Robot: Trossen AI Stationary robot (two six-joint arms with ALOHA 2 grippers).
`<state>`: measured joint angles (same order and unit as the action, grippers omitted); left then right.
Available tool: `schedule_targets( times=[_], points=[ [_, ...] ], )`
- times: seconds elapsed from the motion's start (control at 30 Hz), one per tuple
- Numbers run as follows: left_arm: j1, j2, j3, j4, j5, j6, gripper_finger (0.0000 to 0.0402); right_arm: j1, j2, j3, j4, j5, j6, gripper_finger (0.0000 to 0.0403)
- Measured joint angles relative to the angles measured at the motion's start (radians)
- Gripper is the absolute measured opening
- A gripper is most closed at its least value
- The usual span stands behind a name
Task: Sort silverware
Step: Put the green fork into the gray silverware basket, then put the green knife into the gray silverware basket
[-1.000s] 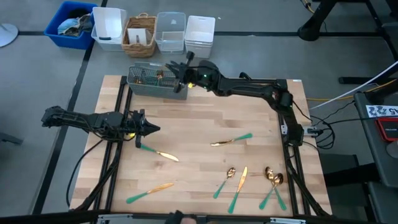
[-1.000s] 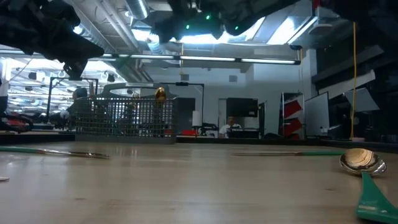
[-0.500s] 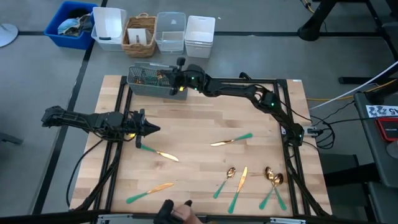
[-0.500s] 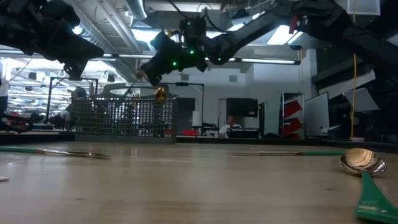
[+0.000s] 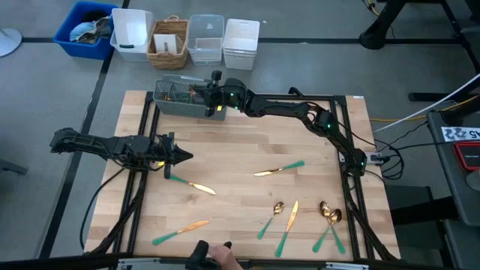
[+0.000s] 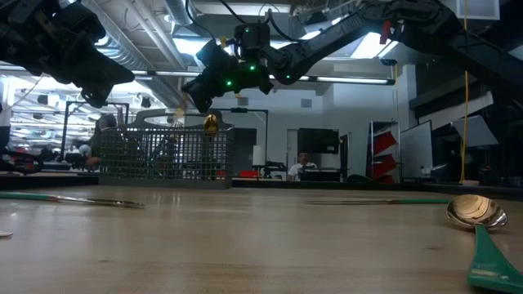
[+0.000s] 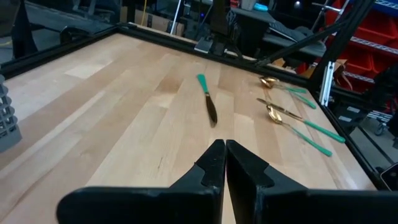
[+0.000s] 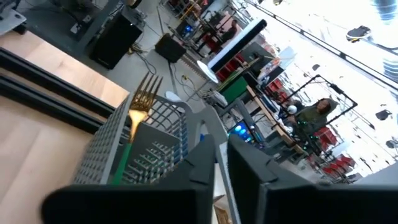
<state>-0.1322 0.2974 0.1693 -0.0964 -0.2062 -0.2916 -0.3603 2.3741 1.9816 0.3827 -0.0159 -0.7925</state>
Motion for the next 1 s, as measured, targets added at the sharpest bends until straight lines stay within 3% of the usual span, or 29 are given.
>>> schedule_targets(
  times=[0.17,0.3,0.47,0.7,0.87,1.0],
  points=[
    [0.0,0.0,0.0,0.001,0.0,-0.002,0.0007,0.002,0.0,0.0,-0.021,0.05,0.001,0.0104],
    [0.0,0.0,0.0,0.0,0.011,-0.05,0.0007,0.021,-0.011,-0.001,-0.026,0.129,0.007,0.0122],
    [0.0,0.034,0.0,0.008,0.153,-0.063,0.0008,0.079,-0.084,-0.001,-0.115,0.233,0.004,0.0117],
    [-0.003,0.173,0.0,0.087,0.295,-0.098,0.0008,0.177,-0.237,0.0,-0.537,0.241,0.038,0.0101],
    [-0.046,0.271,0.0,0.109,0.315,-0.002,0.0008,0.254,-0.344,0.0,-0.939,0.234,0.205,0.0092],
    [-0.094,0.346,0.0,0.109,0.315,0.062,0.0008,0.313,-0.402,0.0,-1.246,0.154,0.4,0.0088]
  ],
)
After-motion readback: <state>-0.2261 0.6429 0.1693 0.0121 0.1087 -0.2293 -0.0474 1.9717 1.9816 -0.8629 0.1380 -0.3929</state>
